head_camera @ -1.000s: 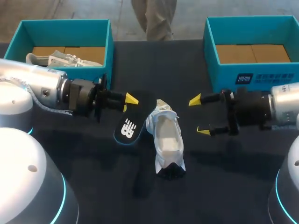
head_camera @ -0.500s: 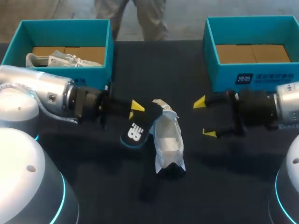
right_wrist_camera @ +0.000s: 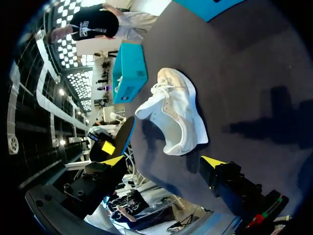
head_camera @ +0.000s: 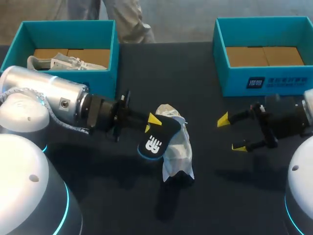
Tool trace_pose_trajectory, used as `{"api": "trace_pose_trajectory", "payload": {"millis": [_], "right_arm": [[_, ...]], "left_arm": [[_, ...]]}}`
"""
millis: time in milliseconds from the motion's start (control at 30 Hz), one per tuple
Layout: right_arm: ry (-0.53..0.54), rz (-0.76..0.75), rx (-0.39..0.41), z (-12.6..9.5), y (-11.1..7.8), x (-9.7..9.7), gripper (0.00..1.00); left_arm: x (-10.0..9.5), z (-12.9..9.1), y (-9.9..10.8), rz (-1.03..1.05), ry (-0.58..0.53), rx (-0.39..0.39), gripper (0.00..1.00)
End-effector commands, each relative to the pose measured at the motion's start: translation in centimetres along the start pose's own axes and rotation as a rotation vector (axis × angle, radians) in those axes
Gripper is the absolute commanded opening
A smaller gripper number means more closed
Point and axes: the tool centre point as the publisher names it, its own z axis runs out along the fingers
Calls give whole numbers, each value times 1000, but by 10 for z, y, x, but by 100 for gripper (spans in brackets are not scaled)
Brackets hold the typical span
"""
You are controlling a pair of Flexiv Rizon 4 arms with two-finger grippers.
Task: Take the shoe out of the shoebox, open the shoe tongue, remove and reinsert the insole, then place the shoe into the shoebox
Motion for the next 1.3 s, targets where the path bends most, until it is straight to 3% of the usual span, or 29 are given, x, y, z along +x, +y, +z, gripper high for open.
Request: {"api": "trace_pose_trajectory", "payload": {"millis": [33,367,467,900,1033,1300], "right_arm": [[-58,-16,-9,-19,-13,0,100],[-126,-68,77,-10,-15,-14,100],[-146,-76,143,-3,-19,-18,100],[-146,-76,143,-3,-19,-18,100],[-172,-116,173,13,-26,-12,100],[-180,-155,179,18,-38,-17,100]], "left_arm": [[8,9,0,-37,2,32,0],[30,24,0,-85,29,88,0],[32,26,3,-109,22,109,0],[32,26,3,-109,22,109,0],[35,28,4,-120,10,115,0],[43,33,0,-156,-13,116,0]]}}
